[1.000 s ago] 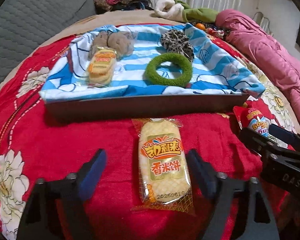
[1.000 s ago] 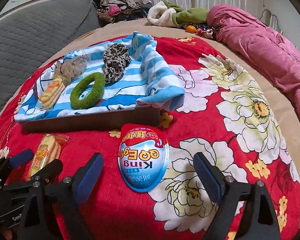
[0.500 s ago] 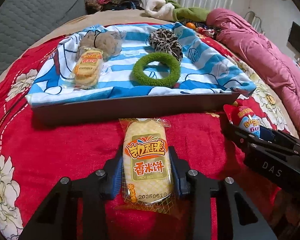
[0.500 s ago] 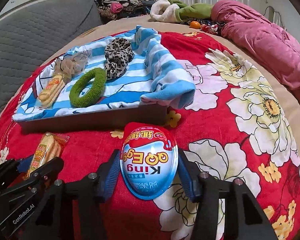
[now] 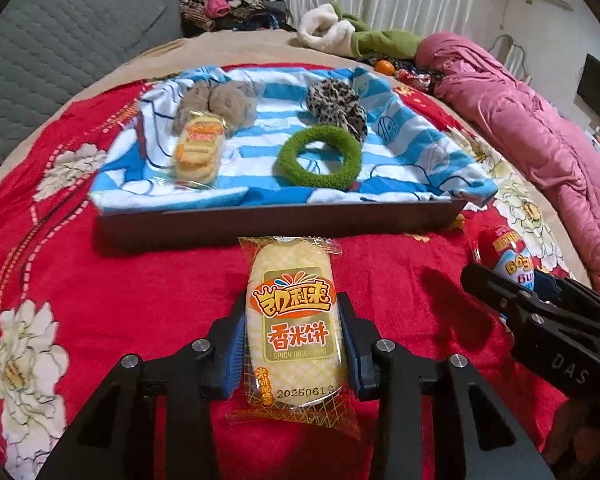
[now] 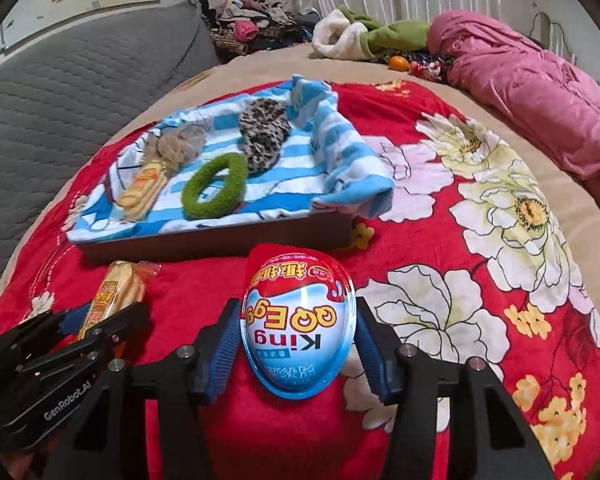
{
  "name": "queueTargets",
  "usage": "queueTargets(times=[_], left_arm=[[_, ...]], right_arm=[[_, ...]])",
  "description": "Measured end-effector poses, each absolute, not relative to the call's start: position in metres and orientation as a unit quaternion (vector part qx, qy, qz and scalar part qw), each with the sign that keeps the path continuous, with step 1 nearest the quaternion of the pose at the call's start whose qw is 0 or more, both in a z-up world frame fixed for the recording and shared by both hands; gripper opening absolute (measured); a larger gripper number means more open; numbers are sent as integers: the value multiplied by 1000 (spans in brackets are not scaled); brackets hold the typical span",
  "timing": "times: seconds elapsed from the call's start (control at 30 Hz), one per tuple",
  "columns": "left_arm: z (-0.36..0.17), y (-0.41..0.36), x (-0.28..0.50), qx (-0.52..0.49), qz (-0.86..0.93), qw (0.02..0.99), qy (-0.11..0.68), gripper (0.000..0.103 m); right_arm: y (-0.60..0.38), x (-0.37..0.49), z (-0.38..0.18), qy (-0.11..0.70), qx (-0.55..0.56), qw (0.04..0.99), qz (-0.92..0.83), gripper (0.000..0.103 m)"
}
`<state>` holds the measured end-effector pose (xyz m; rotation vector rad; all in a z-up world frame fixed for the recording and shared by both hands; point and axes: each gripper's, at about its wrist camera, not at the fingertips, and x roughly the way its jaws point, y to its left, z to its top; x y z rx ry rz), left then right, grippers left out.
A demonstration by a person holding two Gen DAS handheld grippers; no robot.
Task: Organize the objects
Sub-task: 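Close left tool on the rice-cake packet while right tool closes on the King Egg, then lift the packet and King Egg and carry them over the striped tray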
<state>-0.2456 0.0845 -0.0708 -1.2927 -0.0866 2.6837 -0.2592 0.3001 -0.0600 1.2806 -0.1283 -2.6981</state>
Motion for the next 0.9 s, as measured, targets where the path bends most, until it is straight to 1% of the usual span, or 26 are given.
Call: queueTargets(times=[0.37,0.9], left_arm=[[-32,68,-218,-401,912,75,-34,41],[39,46,-182,-349,934,66,-36,41]], right_arm=[[284,-231,-27,-34,403,86,-911,54],[256,-192,49,-9,347,97,-933,54]])
